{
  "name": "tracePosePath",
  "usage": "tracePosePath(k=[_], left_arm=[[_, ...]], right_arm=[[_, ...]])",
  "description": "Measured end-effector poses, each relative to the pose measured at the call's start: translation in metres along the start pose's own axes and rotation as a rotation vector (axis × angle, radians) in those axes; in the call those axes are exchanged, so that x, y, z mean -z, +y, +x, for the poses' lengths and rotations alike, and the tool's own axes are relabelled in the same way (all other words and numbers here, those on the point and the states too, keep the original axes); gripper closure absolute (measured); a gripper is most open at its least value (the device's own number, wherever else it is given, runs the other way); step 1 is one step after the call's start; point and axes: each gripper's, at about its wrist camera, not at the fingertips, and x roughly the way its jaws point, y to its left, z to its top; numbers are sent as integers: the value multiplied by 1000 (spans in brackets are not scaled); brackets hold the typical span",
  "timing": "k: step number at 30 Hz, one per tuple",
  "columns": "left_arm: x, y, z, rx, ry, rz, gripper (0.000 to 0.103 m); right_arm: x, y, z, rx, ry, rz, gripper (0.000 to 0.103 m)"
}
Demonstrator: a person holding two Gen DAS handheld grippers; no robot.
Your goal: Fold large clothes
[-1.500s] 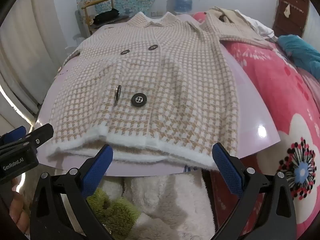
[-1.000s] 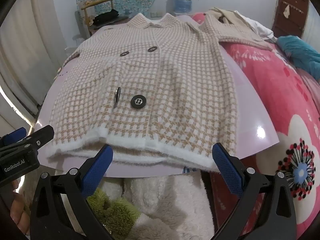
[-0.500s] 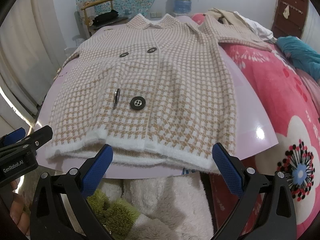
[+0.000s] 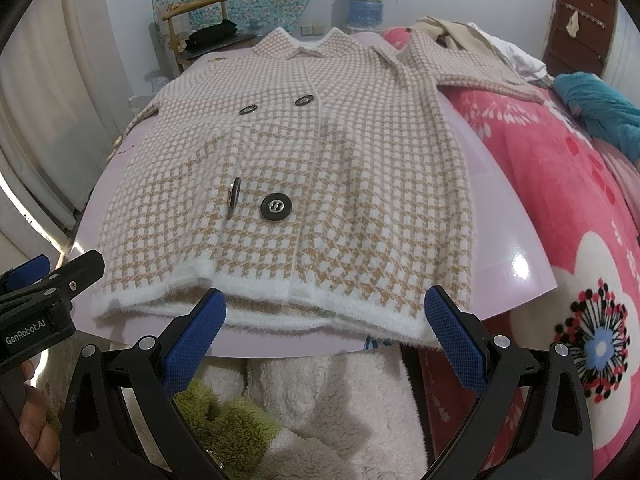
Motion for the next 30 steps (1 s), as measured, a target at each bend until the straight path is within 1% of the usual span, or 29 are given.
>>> tracePosePath(k=[30], left_arm=[[-3,4,-3,1,-1,0,6]], right_arm=[[0,-1,-2,5,1,4,8]])
